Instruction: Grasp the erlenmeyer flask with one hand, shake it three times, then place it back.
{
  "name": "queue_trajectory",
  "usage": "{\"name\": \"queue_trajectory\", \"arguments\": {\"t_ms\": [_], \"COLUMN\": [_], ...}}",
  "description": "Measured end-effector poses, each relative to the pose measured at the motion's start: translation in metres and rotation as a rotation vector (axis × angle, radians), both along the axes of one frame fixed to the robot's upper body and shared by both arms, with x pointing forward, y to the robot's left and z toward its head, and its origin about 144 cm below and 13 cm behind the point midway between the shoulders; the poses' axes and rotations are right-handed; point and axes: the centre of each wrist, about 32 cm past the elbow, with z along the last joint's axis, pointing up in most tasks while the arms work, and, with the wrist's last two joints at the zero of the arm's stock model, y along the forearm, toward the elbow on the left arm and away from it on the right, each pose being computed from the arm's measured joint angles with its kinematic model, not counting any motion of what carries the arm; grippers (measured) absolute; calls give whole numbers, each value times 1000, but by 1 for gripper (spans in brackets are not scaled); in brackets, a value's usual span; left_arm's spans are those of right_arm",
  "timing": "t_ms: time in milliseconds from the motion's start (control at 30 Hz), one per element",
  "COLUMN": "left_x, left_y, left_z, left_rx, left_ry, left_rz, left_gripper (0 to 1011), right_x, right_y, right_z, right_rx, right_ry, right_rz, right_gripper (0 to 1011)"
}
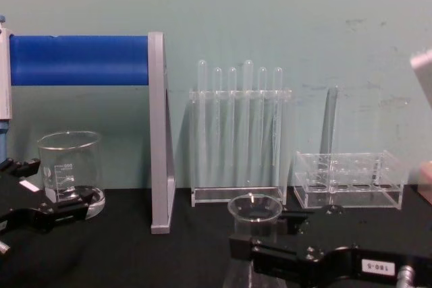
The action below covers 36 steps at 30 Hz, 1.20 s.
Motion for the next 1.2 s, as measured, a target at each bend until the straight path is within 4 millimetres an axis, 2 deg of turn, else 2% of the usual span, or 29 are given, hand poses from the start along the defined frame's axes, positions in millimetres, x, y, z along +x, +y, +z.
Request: {"name": "queue_trajectory", "arguments": {"t_ms": [1200], "left_x": [0], "left_y": [0], "left_z": [0], "left_rx": [0], "left_ry": [0], "left_rz": [0], "left_gripper": [1001], "right_x": [-1], "right_y": [0], "right_z": [-1], "right_rx": [-3], "right_ry": [8], "right_rz": [-3], "right_gripper": [449]}}
